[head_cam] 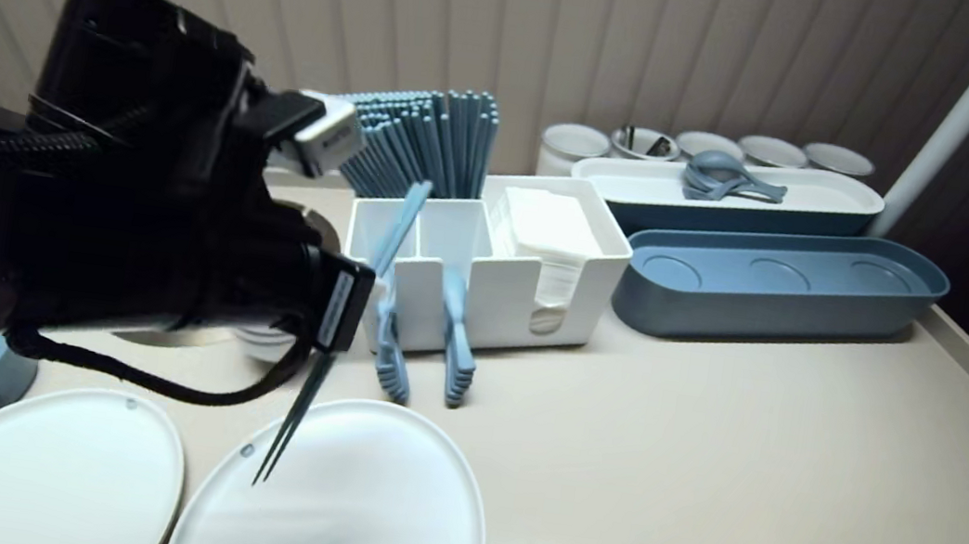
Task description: Put the chopsticks back from the plate
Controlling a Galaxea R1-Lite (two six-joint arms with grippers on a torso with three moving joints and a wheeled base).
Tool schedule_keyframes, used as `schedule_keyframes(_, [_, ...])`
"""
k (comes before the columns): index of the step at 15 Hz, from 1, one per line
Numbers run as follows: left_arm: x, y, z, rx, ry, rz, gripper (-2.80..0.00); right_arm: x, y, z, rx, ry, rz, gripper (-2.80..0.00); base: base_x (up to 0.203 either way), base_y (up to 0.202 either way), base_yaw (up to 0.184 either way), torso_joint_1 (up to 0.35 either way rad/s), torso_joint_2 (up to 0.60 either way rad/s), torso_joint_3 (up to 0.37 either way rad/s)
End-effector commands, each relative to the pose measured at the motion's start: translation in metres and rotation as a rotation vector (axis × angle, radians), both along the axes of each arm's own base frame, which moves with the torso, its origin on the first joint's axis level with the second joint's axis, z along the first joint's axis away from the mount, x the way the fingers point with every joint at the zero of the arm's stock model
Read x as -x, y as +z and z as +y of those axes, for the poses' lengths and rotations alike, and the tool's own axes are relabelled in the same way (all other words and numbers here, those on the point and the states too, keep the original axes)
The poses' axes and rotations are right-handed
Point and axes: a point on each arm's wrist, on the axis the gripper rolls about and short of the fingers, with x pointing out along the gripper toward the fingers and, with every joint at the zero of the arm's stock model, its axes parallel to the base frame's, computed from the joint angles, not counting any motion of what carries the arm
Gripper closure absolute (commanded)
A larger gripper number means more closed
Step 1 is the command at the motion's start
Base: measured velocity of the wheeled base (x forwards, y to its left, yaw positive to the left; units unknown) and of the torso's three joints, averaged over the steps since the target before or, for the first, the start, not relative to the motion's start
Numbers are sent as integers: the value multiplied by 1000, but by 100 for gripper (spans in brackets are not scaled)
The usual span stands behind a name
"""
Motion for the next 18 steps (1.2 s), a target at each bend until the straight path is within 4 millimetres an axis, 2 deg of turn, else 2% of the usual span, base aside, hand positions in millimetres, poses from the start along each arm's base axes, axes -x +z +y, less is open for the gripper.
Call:
schedule_keyframes(1, [3,21,4,93,66,-134,0,0,0,0,0,1,0,0,0,0,0,0,0,0])
schedule_keyframes(4, [-10,43,0,196,276,-296,0,0,0,0,0,1,0,0,0,0,0,0,0,0])
schedule_keyframes(7, [-21,67,-11,375,418,-381,0,0,0,0,1,1,0,0,0,0,0,0,0,0])
schedule_keyframes(9, [-29,68,-17,415,439,-387,0,0,0,0,2,1,0,0,0,0,0,0,0,0])
schedule_keyframes(11, [-49,78,-29,486,469,-433,0,0,0,0,2,1,0,0,0,0,0,0,0,0])
schedule_keyframes(14, [-87,77,-56,528,539,-486,0,0,0,0,2,1,0,0,0,0,0,0,0,0])
schedule_keyframes(16, [-104,87,-66,568,561,-538,0,0,0,0,0,-1,0,0,0,0,0,0,0,0])
schedule_keyframes(18, [-130,83,-73,556,587,-595,0,0,0,0,0,-1,0,0,0,0,0,0,0,0])
